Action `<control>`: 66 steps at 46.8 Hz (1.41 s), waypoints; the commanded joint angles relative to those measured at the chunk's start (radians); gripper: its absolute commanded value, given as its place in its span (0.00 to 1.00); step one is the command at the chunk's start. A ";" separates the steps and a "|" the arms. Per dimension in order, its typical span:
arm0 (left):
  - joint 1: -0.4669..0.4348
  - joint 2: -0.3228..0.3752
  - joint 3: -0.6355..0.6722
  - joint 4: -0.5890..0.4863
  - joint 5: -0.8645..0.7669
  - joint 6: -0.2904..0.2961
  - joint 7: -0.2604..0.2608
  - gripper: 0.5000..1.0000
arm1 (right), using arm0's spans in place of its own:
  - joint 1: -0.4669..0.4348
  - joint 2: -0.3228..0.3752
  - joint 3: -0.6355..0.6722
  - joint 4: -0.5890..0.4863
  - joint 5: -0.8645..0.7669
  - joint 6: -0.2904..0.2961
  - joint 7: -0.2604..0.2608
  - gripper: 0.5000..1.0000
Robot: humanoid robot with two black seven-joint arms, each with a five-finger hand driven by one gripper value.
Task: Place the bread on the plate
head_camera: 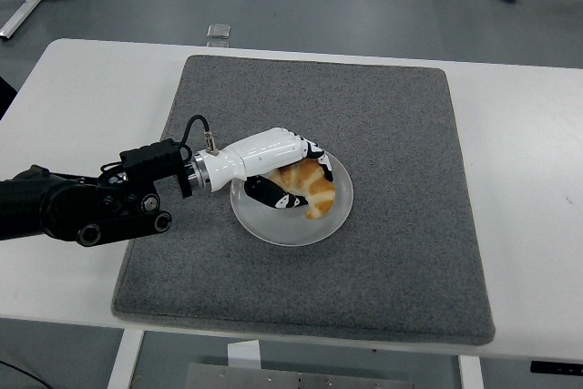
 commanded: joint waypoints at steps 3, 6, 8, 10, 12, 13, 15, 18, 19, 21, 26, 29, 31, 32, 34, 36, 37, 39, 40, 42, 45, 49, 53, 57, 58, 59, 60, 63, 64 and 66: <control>0.029 0.005 -0.006 0.004 -0.001 0.002 0.000 0.00 | 0.000 0.000 0.000 0.000 0.000 0.000 0.001 0.90; 0.042 0.007 -0.013 0.004 -0.001 0.003 0.000 0.00 | 0.000 0.000 0.000 0.000 0.000 0.000 0.001 0.90; 0.050 0.008 -0.017 0.005 -0.001 0.003 0.000 0.00 | 0.000 0.000 0.001 0.000 0.000 0.000 0.001 0.90; 0.055 0.008 -0.022 0.007 -0.001 0.003 0.000 0.00 | 0.000 0.000 0.000 0.000 0.000 0.000 0.001 0.91; 0.056 0.008 -0.025 0.012 -0.003 0.005 0.000 0.00 | 0.000 0.000 0.000 0.000 0.000 0.000 0.001 0.90; 0.056 0.008 -0.025 0.015 -0.004 0.005 0.000 0.00 | 0.000 0.000 0.000 0.000 0.000 0.000 0.001 0.90; 0.056 0.008 -0.026 0.024 -0.010 0.005 0.000 0.00 | 0.000 0.000 0.000 0.000 0.000 0.000 -0.001 0.91; 0.056 0.008 -0.040 0.027 -0.020 0.005 0.000 0.00 | 0.000 0.000 0.000 0.000 0.000 0.000 -0.001 0.91; 0.058 0.008 -0.046 0.028 -0.023 0.005 0.000 0.00 | 0.000 0.000 0.000 0.000 0.000 0.000 -0.001 0.90; 0.058 0.008 -0.055 0.028 -0.024 0.005 0.000 0.00 | 0.000 0.000 0.000 0.000 0.000 0.000 0.001 0.90; 0.061 0.008 -0.062 0.027 -0.027 0.005 0.002 0.00 | 0.000 0.000 0.001 0.000 0.000 0.000 -0.001 0.90; 0.062 0.008 -0.063 0.027 -0.032 0.005 0.000 0.00 | 0.000 0.000 0.001 0.000 0.000 0.000 -0.001 0.90; 0.064 0.007 -0.063 0.028 -0.033 0.005 0.002 0.00 | 0.000 0.000 0.001 0.000 0.000 0.000 0.001 0.91; 0.064 0.008 -0.063 0.027 -0.033 0.005 0.002 0.00 | 0.000 0.000 0.001 0.000 0.000 0.000 -0.001 0.90; 0.064 0.008 -0.063 0.028 -0.035 0.005 0.002 0.01 | 0.000 0.000 0.001 0.000 0.000 0.000 -0.001 0.91; 0.064 0.008 -0.063 0.028 -0.035 0.005 0.002 0.02 | 0.000 0.000 0.000 0.000 0.000 0.000 0.001 0.90; 0.064 0.008 -0.063 0.028 -0.037 0.005 0.002 0.02 | 0.000 0.000 0.001 0.000 0.000 0.000 -0.001 0.90; 0.064 0.008 -0.063 0.028 -0.043 0.005 0.002 0.02 | 0.000 0.000 0.001 -0.001 0.000 0.000 0.001 0.90; 0.064 0.008 -0.063 0.028 -0.046 0.005 0.002 0.03 | 0.000 0.000 0.001 0.000 0.000 0.000 -0.001 0.90; 0.064 0.008 -0.063 0.027 -0.050 0.005 0.002 0.09 | 0.000 0.000 0.001 0.000 0.000 0.000 0.001 0.90; 0.064 0.008 -0.065 0.028 -0.055 0.005 0.002 0.18 | 0.000 0.000 0.001 0.000 0.000 0.000 0.001 0.90; 0.064 0.008 -0.065 0.027 -0.058 0.005 0.002 0.43 | 0.000 0.000 0.001 0.000 0.000 0.000 0.001 0.90; 0.064 0.008 -0.065 0.027 -0.064 0.005 0.002 0.67 | 0.000 0.000 0.001 0.000 0.000 0.000 -0.001 0.90; 0.064 0.008 -0.063 0.025 -0.067 0.005 0.002 0.79 | 0.000 0.000 0.001 0.000 0.000 0.000 -0.001 0.90; 0.064 0.008 -0.063 0.025 -0.069 0.005 0.002 0.83 | 0.000 0.000 0.001 0.000 0.000 0.000 -0.001 0.90; 0.064 0.008 -0.063 0.025 -0.069 0.005 0.002 0.87 | 0.000 0.000 0.001 0.000 0.000 0.000 0.001 0.90; 0.064 0.008 -0.063 0.025 -0.070 0.005 0.002 0.89 | 0.000 0.000 0.001 0.000 0.000 0.000 -0.001 0.90; 0.064 0.007 -0.063 0.025 -0.078 0.003 0.003 0.95 | 0.000 0.000 0.001 0.000 0.000 0.000 0.001 0.90; 0.064 0.007 -0.063 0.025 -0.079 0.003 0.003 0.97 | 0.000 0.000 0.001 0.000 0.000 0.000 -0.001 0.90; 0.064 0.007 -0.063 0.025 -0.087 0.002 0.003 0.98 | 0.000 0.000 0.001 0.000 0.000 0.000 -0.001 0.90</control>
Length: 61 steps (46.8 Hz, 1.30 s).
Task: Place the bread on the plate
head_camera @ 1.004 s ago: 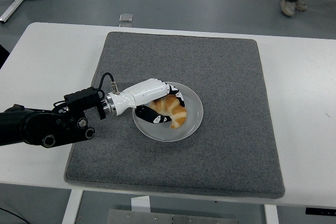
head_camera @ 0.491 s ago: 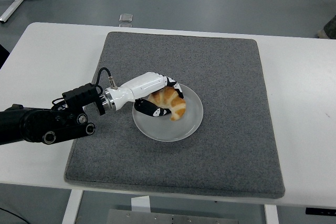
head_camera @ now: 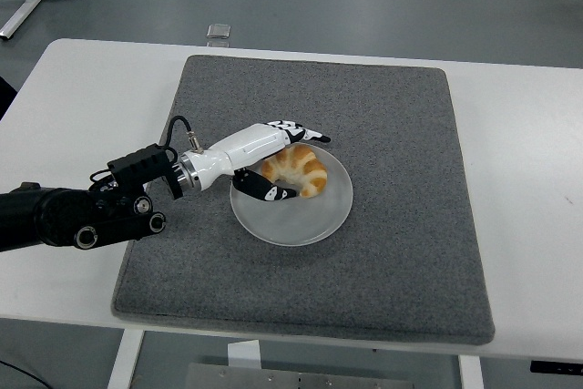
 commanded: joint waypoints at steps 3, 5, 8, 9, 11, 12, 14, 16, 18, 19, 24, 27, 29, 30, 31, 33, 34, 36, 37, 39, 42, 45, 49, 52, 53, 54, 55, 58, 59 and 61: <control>-0.002 -0.001 0.002 0.000 -0.021 -0.004 0.000 0.98 | 0.000 0.000 0.000 0.000 0.000 0.002 0.001 0.90; -0.003 -0.001 0.001 0.000 -0.029 -0.005 0.000 0.98 | 0.000 0.000 0.000 0.000 0.000 0.002 0.001 0.90; -0.011 -0.001 0.001 -0.006 -0.052 -0.013 0.000 0.98 | 0.000 0.000 0.000 0.000 0.000 0.002 -0.001 0.90; -0.015 -0.002 0.001 -0.008 -0.063 -0.016 0.000 0.98 | 0.000 0.000 0.000 0.000 0.000 0.000 0.001 0.91; -0.020 -0.002 0.001 -0.009 -0.098 -0.024 0.002 0.98 | 0.000 0.000 0.000 0.000 0.000 0.002 -0.001 0.90; -0.023 -0.004 -0.001 -0.011 -0.118 -0.030 0.002 0.98 | 0.000 0.000 0.000 0.000 0.000 0.002 0.001 0.90; -0.040 -0.005 -0.011 -0.011 -0.167 -0.057 0.002 0.98 | 0.000 0.000 0.000 0.000 0.000 0.002 0.001 0.90; -0.061 -0.002 -0.033 -0.011 -0.219 -0.099 0.002 0.98 | 0.000 0.000 0.000 0.000 0.000 0.002 0.001 0.91; -0.075 -0.002 -0.067 -0.011 -0.273 -0.157 0.002 0.98 | 0.000 0.000 0.000 0.000 0.000 0.002 0.001 0.90; -0.078 -0.001 -0.085 -0.011 -0.302 -0.189 0.003 0.98 | 0.000 0.000 0.000 0.000 0.000 0.000 -0.001 0.91; -0.087 0.003 -0.214 0.000 -0.437 -0.353 0.011 0.98 | 0.000 0.000 0.000 0.000 0.000 0.000 -0.001 0.90; -0.095 0.004 -0.281 0.012 -0.484 -0.429 0.015 0.98 | 0.000 0.000 0.000 0.000 0.000 0.000 -0.001 0.90; -0.103 0.004 -0.312 0.023 -0.503 -0.461 0.023 0.98 | 0.000 0.000 0.000 0.000 0.000 0.000 -0.001 0.90; -0.106 0.004 -0.324 0.029 -0.508 -0.470 0.028 0.98 | 0.000 0.000 0.000 0.000 0.000 0.002 -0.001 0.90; -0.110 0.004 -0.334 0.035 -0.509 -0.476 0.032 0.98 | 0.000 0.000 0.000 0.000 0.000 0.002 0.001 0.91; -0.123 0.004 -0.344 0.049 -0.511 -0.484 0.043 0.98 | 0.000 0.000 0.000 0.000 0.000 0.002 0.001 0.90; -0.129 0.004 -0.349 0.057 -0.512 -0.487 0.046 0.98 | 0.000 0.000 0.000 0.000 0.000 0.000 -0.001 0.90; -0.140 0.003 -0.354 0.072 -0.523 -0.492 0.052 0.98 | 0.000 0.000 0.000 0.000 0.000 0.000 -0.001 0.90; -0.146 0.003 -0.357 0.081 -0.532 -0.493 0.054 0.98 | 0.000 0.000 0.000 0.000 0.000 0.000 0.001 0.90; -0.155 0.001 -0.363 0.095 -0.561 -0.499 0.055 0.98 | 0.000 0.000 0.000 0.000 0.000 0.000 -0.001 0.90; -0.175 0.001 -0.363 0.129 -0.632 -0.525 0.063 0.98 | 0.000 0.000 0.000 0.000 0.000 0.000 -0.001 0.90; -0.192 -0.002 -0.363 0.176 -0.720 -0.561 0.083 0.98 | 0.000 0.000 -0.002 0.000 0.000 0.002 0.001 0.90; -0.212 -0.002 -0.363 0.250 -0.845 -0.611 0.098 0.98 | 0.000 0.000 0.000 0.000 0.000 0.000 -0.001 0.90; -0.222 -0.002 -0.363 0.311 -0.923 -0.651 0.103 0.98 | 0.000 0.000 -0.002 0.000 0.000 0.002 0.001 0.90; -0.225 -0.004 -0.363 0.333 -0.943 -0.665 0.106 0.98 | 0.000 0.000 0.000 0.000 0.000 0.000 -0.001 0.90; -0.227 -0.004 -0.363 0.353 -0.961 -0.679 0.107 0.98 | 0.000 0.000 -0.002 0.000 0.000 0.002 -0.001 0.90; -0.229 -0.005 -0.363 0.374 -0.978 -0.691 0.109 0.98 | 0.000 0.000 0.000 0.000 0.000 0.002 -0.001 0.90; -0.229 -0.010 -0.364 0.435 -1.018 -0.731 0.111 0.98 | 0.000 0.000 0.000 0.000 0.000 0.002 -0.001 0.90; -0.229 -0.011 -0.364 0.455 -1.031 -0.743 0.112 0.98 | 0.000 0.000 -0.002 0.000 0.000 0.000 0.001 0.90; -0.227 -0.016 -0.364 0.491 -1.055 -0.763 0.112 0.98 | 0.000 0.000 -0.002 0.000 0.000 0.002 -0.001 0.90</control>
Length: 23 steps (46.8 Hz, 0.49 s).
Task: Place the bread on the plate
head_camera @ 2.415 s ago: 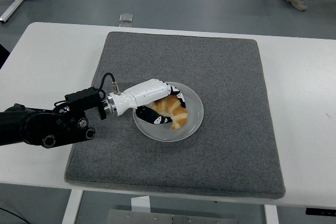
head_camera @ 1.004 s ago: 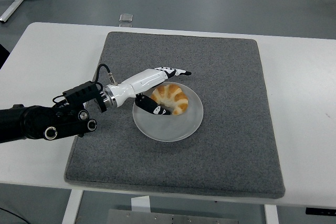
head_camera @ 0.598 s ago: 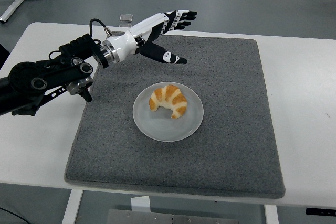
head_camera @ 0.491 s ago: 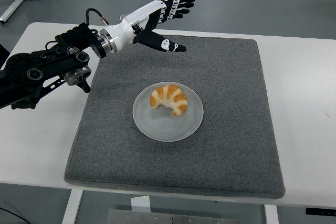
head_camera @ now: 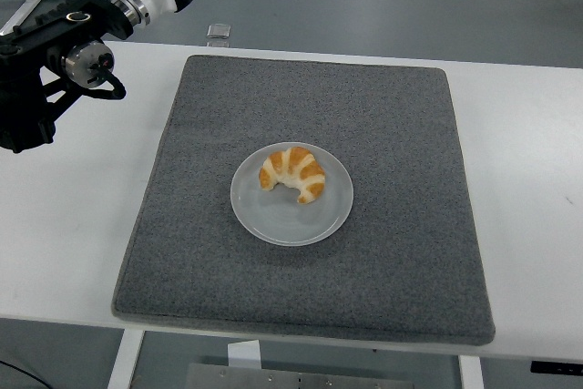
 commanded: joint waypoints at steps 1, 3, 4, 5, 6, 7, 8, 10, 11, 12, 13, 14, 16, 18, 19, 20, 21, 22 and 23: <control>0.001 -0.008 0.001 0.068 -0.048 -0.040 0.001 0.98 | 0.000 0.000 -0.001 0.000 0.000 -0.001 -0.001 0.90; 0.001 -0.016 0.001 0.100 -0.069 -0.055 0.001 0.98 | 0.000 0.000 -0.001 0.000 0.000 -0.001 -0.001 0.91; 0.003 -0.021 0.003 0.116 -0.078 -0.060 0.001 0.98 | 0.000 0.000 0.001 0.000 0.000 0.000 -0.001 0.90; 0.004 -0.027 0.003 0.132 -0.088 -0.063 0.002 0.98 | 0.000 0.000 0.001 0.000 0.000 -0.001 0.001 0.90; 0.006 -0.035 0.003 0.148 -0.095 -0.065 0.002 0.98 | 0.000 0.000 0.001 0.000 0.000 -0.001 -0.001 0.90; 0.009 -0.041 0.003 0.162 -0.102 -0.066 0.002 0.98 | 0.000 0.000 -0.001 0.000 0.000 0.000 -0.001 0.90; 0.012 -0.048 0.003 0.174 -0.109 -0.066 0.002 0.98 | 0.000 0.000 0.001 0.000 0.000 0.000 0.001 0.90; 0.016 -0.062 0.003 0.192 -0.121 -0.066 0.004 0.98 | 0.000 0.000 0.001 0.000 0.002 0.000 -0.001 0.90; 0.018 -0.068 0.003 0.199 -0.125 -0.068 0.005 0.98 | 0.000 0.000 0.001 0.000 0.000 0.000 0.001 0.90; 0.023 -0.073 0.004 0.203 -0.128 -0.068 0.005 0.98 | 0.000 0.000 0.001 0.000 0.000 0.000 0.001 0.90; 0.029 -0.078 0.004 0.203 -0.128 -0.068 0.005 0.98 | 0.000 0.000 0.001 0.000 0.000 0.000 0.001 0.90; 0.038 -0.082 0.006 0.203 -0.128 -0.068 0.005 0.98 | 0.000 0.000 0.001 0.000 0.000 0.000 -0.001 0.90; 0.055 -0.094 0.007 0.205 -0.126 -0.068 0.005 0.98 | 0.000 0.000 0.001 0.000 0.000 0.000 0.001 0.90; 0.064 -0.105 0.006 0.205 -0.126 -0.068 0.005 0.98 | 0.000 0.000 0.001 0.000 0.000 0.000 0.001 0.90; 0.067 -0.108 0.006 0.205 -0.126 -0.068 0.005 0.98 | 0.000 0.000 0.001 0.000 0.000 -0.001 0.001 0.90; 0.067 -0.110 0.006 0.205 -0.125 -0.068 0.005 0.98 | 0.000 0.000 0.001 0.000 0.000 -0.001 -0.001 0.90; 0.067 -0.111 0.006 0.205 -0.126 -0.068 0.004 0.98 | 0.000 0.000 -0.001 0.000 0.000 -0.001 0.001 0.90; 0.069 -0.111 0.006 0.202 -0.126 -0.068 0.004 0.98 | 0.000 0.000 -0.001 0.000 0.000 -0.001 -0.001 0.91; 0.067 -0.111 0.006 0.200 -0.126 -0.068 0.004 0.98 | 0.000 0.000 0.001 0.000 0.000 -0.001 -0.001 0.90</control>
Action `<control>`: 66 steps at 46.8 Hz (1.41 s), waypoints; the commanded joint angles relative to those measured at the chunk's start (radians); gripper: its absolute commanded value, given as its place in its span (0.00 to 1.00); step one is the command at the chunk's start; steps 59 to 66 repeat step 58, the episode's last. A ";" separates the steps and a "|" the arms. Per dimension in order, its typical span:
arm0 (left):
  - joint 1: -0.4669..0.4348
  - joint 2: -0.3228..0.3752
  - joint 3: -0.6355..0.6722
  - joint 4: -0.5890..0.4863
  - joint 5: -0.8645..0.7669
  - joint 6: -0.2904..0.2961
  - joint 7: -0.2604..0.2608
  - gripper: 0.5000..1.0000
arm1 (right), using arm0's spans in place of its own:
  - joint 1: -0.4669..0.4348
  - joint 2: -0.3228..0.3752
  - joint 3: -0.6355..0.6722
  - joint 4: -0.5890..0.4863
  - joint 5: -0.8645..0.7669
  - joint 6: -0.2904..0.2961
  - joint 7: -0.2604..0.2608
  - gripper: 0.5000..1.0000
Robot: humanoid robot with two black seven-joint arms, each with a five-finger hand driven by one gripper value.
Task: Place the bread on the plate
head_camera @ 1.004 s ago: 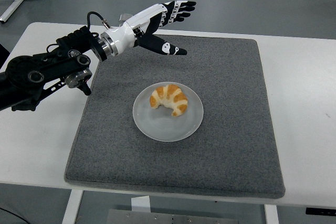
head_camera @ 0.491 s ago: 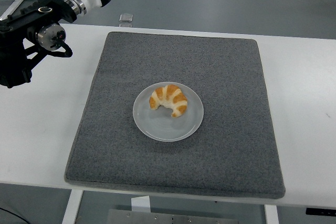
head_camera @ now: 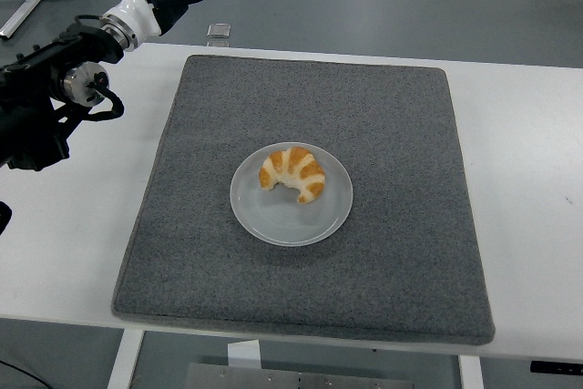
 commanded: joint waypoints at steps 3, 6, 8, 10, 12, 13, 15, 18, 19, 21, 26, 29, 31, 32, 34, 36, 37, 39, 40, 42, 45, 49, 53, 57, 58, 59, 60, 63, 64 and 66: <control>0.001 -0.003 -0.001 -0.009 -0.001 0.000 -0.002 0.98 | 0.000 0.000 0.000 0.000 0.000 -0.001 0.001 0.90; -0.001 -0.005 -0.004 -0.011 -0.004 0.000 0.000 0.98 | 0.000 0.000 -0.001 0.000 0.000 -0.001 0.001 0.90; -0.001 -0.005 -0.004 -0.011 -0.009 0.002 0.001 0.98 | 0.000 0.000 0.000 0.000 0.000 0.000 -0.001 0.90; -0.001 -0.005 -0.004 -0.011 -0.015 0.002 0.003 0.98 | 0.000 0.000 0.000 0.000 0.000 0.000 0.001 0.90; -0.001 -0.005 -0.004 -0.011 -0.031 0.002 0.012 0.98 | 0.000 0.000 0.000 0.000 0.000 -0.001 0.001 0.90; 0.001 -0.005 -0.005 -0.011 -0.041 0.002 0.021 0.98 | 0.000 0.000 0.000 0.000 0.000 0.000 0.001 0.90; 0.001 -0.005 -0.005 -0.011 -0.064 0.002 0.044 0.98 | 0.000 0.000 0.000 0.000 0.000 -0.001 -0.001 0.90; 0.007 -0.010 -0.005 -0.009 -0.109 0.002 0.069 0.98 | 0.000 0.000 0.000 0.000 0.000 0.000 -0.001 0.90; 0.013 -0.013 -0.005 -0.008 -0.124 0.002 0.071 0.98 | 0.000 0.000 0.000 0.000 0.000 0.000 0.001 0.90; 0.024 -0.019 -0.005 -0.008 -0.155 0.000 0.069 0.98 | 0.000 0.000 0.000 0.000 0.000 0.000 0.001 0.90; 0.048 -0.019 -0.019 -0.008 -0.204 -0.029 0.064 0.98 | 0.000 0.000 0.000 0.000 0.000 0.000 0.001 0.90; 0.082 -0.019 -0.050 -0.003 -0.207 -0.063 0.060 0.98 | 0.000 0.000 0.000 0.000 0.000 0.000 0.001 0.90; 0.105 -0.023 -0.077 -0.003 -0.201 -0.079 0.058 0.98 | 0.000 0.000 0.000 0.000 0.000 0.000 0.001 0.90; 0.114 -0.026 -0.091 -0.003 -0.196 -0.084 0.060 0.98 | 0.000 0.000 0.000 0.000 0.000 0.000 0.001 0.90; 0.125 -0.029 -0.105 -0.003 -0.193 -0.089 0.060 0.98 | 0.000 0.000 0.000 0.000 0.000 -0.001 0.001 0.91; 0.128 -0.031 -0.105 -0.003 -0.193 -0.089 0.060 0.98 | 0.000 0.000 0.000 0.000 0.000 -0.001 -0.001 0.90; 0.130 -0.031 -0.105 -0.002 -0.193 -0.089 0.060 0.98 | 0.000 0.000 0.000 0.000 0.000 -0.001 -0.001 0.90; 0.130 -0.031 -0.105 -0.002 -0.193 -0.089 0.060 0.98 | 0.000 0.000 0.000 0.000 0.000 0.000 0.001 0.90; 0.131 -0.031 -0.105 -0.002 -0.193 -0.089 0.060 0.98 | 0.000 0.000 0.000 0.000 0.000 0.000 -0.001 0.90; 0.131 -0.031 -0.105 -0.002 -0.193 -0.089 0.060 0.98 | 0.000 0.000 0.000 0.000 0.000 0.000 0.001 0.90; 0.130 -0.031 -0.105 -0.002 -0.193 -0.089 0.060 0.98 | 0.000 0.000 0.000 0.000 0.000 0.000 0.001 0.90; 0.130 -0.031 -0.105 -0.002 -0.193 -0.089 0.060 0.98 | 0.000 0.000 0.000 0.000 0.000 0.000 0.001 0.90; 0.130 -0.031 -0.105 -0.002 -0.193 -0.089 0.060 0.98 | 0.000 0.000 0.000 0.000 0.000 0.000 0.001 0.91; 0.131 -0.031 -0.107 -0.002 -0.193 -0.089 0.060 0.98 | 0.000 0.000 -0.001 0.000 -0.003 0.000 0.001 0.90; 0.131 -0.031 -0.107 -0.002 -0.193 -0.089 0.060 0.98 | 0.000 0.000 -0.003 0.000 -0.005 0.000 0.002 0.90; 0.131 -0.031 -0.107 -0.002 -0.193 -0.089 0.060 0.98 | 0.000 0.000 -0.003 0.000 -0.005 0.000 0.002 0.90; 0.131 -0.031 -0.107 -0.002 -0.193 -0.089 0.060 0.98 | 0.000 0.000 -0.003 0.000 -0.005 0.000 0.002 0.90; 0.131 -0.031 -0.107 -0.002 -0.193 -0.089 0.060 0.98 | 0.000 0.000 -0.003 0.000 -0.005 0.000 0.002 0.90; 0.131 -0.031 -0.107 -0.002 -0.193 -0.089 0.060 0.98 | 0.000 0.000 -0.003 0.000 -0.005 0.000 0.002 0.90; 0.131 -0.031 -0.107 -0.002 -0.193 -0.089 0.060 0.98 | 0.000 0.000 -0.003 0.000 -0.005 0.000 0.002 0.90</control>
